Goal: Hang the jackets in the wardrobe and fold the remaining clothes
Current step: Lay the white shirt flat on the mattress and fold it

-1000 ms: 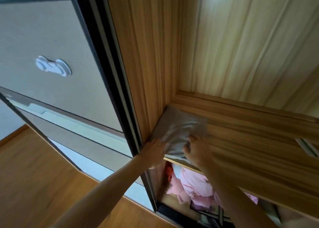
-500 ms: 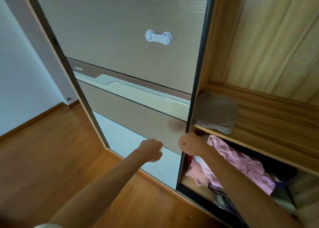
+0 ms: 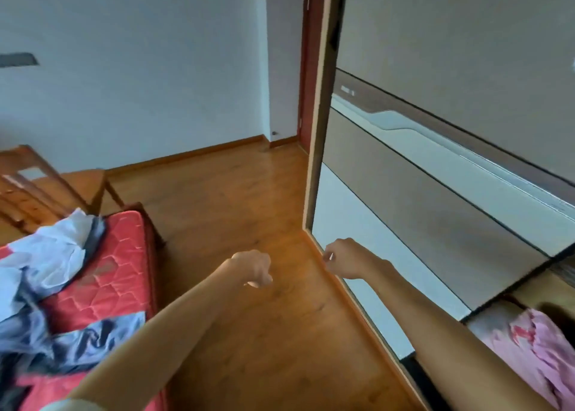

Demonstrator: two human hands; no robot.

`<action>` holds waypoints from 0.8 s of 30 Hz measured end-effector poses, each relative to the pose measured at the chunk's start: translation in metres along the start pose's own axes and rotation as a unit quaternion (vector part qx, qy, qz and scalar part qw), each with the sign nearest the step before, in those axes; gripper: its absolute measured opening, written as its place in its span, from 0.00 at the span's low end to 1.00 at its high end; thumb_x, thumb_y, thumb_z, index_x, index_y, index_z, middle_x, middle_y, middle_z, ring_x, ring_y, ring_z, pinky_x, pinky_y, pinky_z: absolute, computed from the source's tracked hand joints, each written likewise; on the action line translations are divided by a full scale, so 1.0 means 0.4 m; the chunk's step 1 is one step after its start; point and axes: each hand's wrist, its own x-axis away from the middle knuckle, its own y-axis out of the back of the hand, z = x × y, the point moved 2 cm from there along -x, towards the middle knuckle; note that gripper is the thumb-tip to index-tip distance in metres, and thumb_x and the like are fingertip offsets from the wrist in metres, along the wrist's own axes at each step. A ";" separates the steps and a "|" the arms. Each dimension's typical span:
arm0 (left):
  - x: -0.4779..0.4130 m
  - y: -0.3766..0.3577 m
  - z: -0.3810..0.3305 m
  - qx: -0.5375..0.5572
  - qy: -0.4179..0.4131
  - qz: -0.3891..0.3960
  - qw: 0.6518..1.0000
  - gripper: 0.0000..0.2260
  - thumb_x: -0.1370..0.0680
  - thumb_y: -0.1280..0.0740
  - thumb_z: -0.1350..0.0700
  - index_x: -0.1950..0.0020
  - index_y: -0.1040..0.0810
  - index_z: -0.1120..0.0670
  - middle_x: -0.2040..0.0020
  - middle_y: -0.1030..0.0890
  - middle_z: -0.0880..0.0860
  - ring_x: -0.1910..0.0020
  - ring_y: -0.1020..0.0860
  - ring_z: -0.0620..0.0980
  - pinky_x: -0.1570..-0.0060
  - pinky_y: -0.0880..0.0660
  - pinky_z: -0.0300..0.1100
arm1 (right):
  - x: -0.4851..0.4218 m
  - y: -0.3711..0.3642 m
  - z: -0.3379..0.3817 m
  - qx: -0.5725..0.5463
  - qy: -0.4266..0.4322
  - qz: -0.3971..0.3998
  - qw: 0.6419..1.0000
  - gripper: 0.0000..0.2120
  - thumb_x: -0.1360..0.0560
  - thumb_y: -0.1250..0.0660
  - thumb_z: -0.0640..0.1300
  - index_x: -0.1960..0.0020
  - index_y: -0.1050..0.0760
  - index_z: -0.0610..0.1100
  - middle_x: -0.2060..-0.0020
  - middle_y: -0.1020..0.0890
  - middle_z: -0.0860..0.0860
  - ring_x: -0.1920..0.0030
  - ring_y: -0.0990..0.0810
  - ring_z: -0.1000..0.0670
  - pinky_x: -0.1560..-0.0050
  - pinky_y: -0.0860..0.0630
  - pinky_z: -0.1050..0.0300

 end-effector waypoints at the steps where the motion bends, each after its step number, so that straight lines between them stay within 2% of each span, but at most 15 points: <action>1: 0.006 -0.020 0.059 0.019 0.021 0.007 1.000 0.18 0.18 0.38 0.47 0.41 0.19 0.59 0.47 0.17 0.51 0.49 0.18 0.52 0.47 0.20 0.46 | -0.026 -0.012 0.044 0.008 0.017 0.016 1.000 0.08 0.22 0.35 0.48 0.47 0.20 0.47 0.52 0.17 0.50 0.55 0.18 0.50 0.49 0.19 0.53; 5: 0.046 -0.089 0.276 0.061 0.094 0.018 0.994 0.18 0.20 0.41 0.46 0.52 0.18 0.59 0.49 0.16 0.54 0.50 0.18 0.55 0.50 0.20 0.47 | -0.138 -0.061 0.211 0.041 0.077 0.076 0.993 0.10 0.23 0.35 0.46 0.46 0.18 0.49 0.50 0.17 0.52 0.49 0.18 0.50 0.44 0.20 0.51; 8: 0.087 -0.136 0.412 0.071 0.154 0.045 0.984 0.18 0.22 0.41 0.47 0.59 0.19 0.58 0.51 0.15 0.56 0.50 0.17 0.58 0.48 0.20 0.49 | -0.229 -0.105 0.339 0.070 0.121 0.106 0.984 0.09 0.25 0.35 0.48 0.49 0.17 0.52 0.49 0.16 0.53 0.49 0.18 0.50 0.45 0.21 0.51; 9: 0.101 -0.147 0.450 0.089 0.169 0.040 0.981 0.18 0.22 0.40 0.47 0.59 0.19 0.59 0.52 0.15 0.57 0.50 0.17 0.58 0.49 0.20 0.49 | -0.259 -0.120 0.381 0.077 0.136 0.118 0.981 0.09 0.25 0.35 0.48 0.48 0.17 0.52 0.49 0.16 0.53 0.50 0.18 0.50 0.46 0.20 0.52; 13: 0.146 -0.191 0.608 0.136 0.243 0.037 0.960 0.18 0.23 0.39 0.47 0.47 0.19 0.60 0.47 0.17 0.58 0.46 0.18 0.60 0.45 0.21 0.52 | -0.378 -0.162 0.545 0.084 0.196 0.163 0.963 0.11 0.26 0.35 0.45 0.46 0.17 0.50 0.48 0.15 0.52 0.49 0.18 0.49 0.46 0.22 0.54; 16: 0.184 -0.201 0.709 0.179 0.295 0.055 0.937 0.16 0.22 0.40 0.50 0.54 0.20 0.62 0.54 0.18 0.61 0.46 0.19 0.61 0.45 0.21 0.52 | -0.459 -0.176 0.668 0.086 0.229 0.192 0.950 0.11 0.26 0.35 0.45 0.46 0.17 0.50 0.48 0.16 0.51 0.49 0.18 0.49 0.43 0.22 0.52; 20: 0.239 -0.199 0.823 0.236 0.360 0.031 0.902 0.15 0.24 0.40 0.53 0.48 0.18 0.60 0.53 0.18 0.56 0.52 0.18 0.57 0.54 0.20 0.48 | -0.556 -0.181 0.836 0.086 0.276 0.224 0.931 0.11 0.25 0.35 0.44 0.45 0.18 0.49 0.54 0.16 0.51 0.52 0.17 0.49 0.45 0.21 0.54; 22: 0.264 -0.201 0.867 0.245 0.390 0.007 0.888 0.14 0.23 0.40 0.54 0.45 0.19 0.56 0.48 0.18 0.54 0.48 0.19 0.56 0.57 0.24 0.46 | -0.596 -0.186 0.925 0.087 0.301 0.240 0.919 0.11 0.25 0.36 0.43 0.46 0.18 0.48 0.56 0.16 0.51 0.53 0.16 0.51 0.48 0.21 0.57; 24: 0.282 -0.214 0.908 0.255 0.415 -0.007 0.873 0.13 0.21 0.40 0.53 0.43 0.19 0.55 0.46 0.18 0.53 0.47 0.20 0.56 0.57 0.25 0.47 | -0.626 -0.196 1.020 0.094 0.330 0.249 0.906 0.11 0.24 0.35 0.43 0.45 0.17 0.47 0.52 0.15 0.50 0.51 0.16 0.51 0.49 0.22 0.59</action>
